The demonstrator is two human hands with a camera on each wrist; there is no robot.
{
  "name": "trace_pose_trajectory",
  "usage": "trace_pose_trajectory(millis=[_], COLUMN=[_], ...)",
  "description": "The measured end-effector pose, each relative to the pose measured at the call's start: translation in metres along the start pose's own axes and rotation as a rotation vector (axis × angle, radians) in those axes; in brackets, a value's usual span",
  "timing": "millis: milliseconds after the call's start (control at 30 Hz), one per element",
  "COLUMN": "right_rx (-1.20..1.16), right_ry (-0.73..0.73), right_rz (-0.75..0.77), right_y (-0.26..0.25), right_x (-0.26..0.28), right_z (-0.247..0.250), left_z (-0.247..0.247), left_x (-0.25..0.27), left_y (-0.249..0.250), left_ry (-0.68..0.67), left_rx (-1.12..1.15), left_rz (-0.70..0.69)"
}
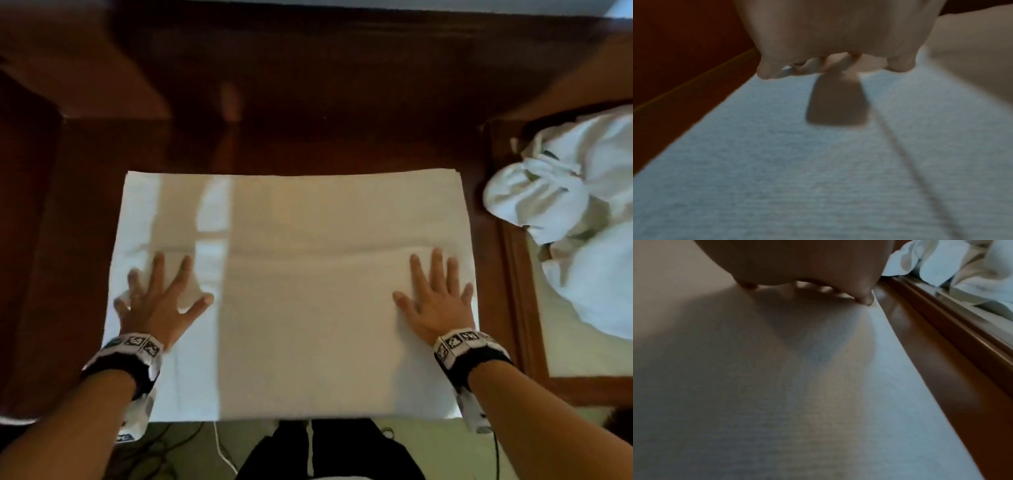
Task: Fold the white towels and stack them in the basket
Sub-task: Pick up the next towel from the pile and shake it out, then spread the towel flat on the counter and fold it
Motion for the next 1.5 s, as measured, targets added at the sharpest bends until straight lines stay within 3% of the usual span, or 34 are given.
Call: trace_pose_trajectory(millis=[267, 400, 533, 667, 767, 867, 967, 1067, 1133, 1333, 1500], right_rx=[0.009, 0.026, -0.018, 0.015, 0.006, -0.024, -0.07, -0.066, -0.049, -0.021, -0.054], right_ry=[0.073, 0.118, 0.002, 0.016, 0.073, 0.083, 0.063, -0.04, -0.102, -0.009, 0.076], right_rz=[0.033, -0.006, -0.026, -0.025, -0.014, -0.015, -0.026, -0.038, -0.038, -0.009, -0.023], right_y=[-0.001, -0.021, -0.028, -0.017, -0.017, -0.025, -0.036, -0.041, -0.036, -0.028, -0.035], right_x=[-0.099, -0.049, 0.028, 0.001, -0.042, -0.055, -0.015, 0.045, 0.055, -0.015, -0.049], right_z=[0.063, 0.028, -0.026, -0.012, 0.014, 0.025, 0.005, -0.028, -0.035, 0.0, 0.026], left_z=[0.061, 0.024, -0.024, -0.012, 0.014, 0.031, 0.007, -0.037, -0.051, -0.022, 0.013], left_x=[-0.077, -0.029, 0.03, 0.003, -0.035, -0.04, -0.004, 0.049, 0.059, 0.0, -0.025], left_y=[0.036, 0.02, -0.007, -0.001, 0.02, 0.032, 0.019, -0.002, -0.009, 0.022, 0.044], left_ry=[0.122, 0.039, -0.074, -0.036, 0.006, 0.011, 0.013, -0.077, -0.113, 0.007, 0.071], left_rx=[0.053, 0.042, 0.012, -0.05, -0.036, -0.011, -0.024, -0.05, -0.013, -0.037, -0.013], left_rz=[-0.124, -0.101, -0.064, -0.024, -0.065, -0.119, -0.148, -0.102, -0.065, -0.057, -0.161])
Point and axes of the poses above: each hand's wrist, its own x-axis away from the middle knuckle, its own z-axis out of the back of the hand, y = z × x, the point moved 1 cm from there along -x, towards the middle knuckle, and after that the axes turned 11 degrees about z, right-handed, at the moved point
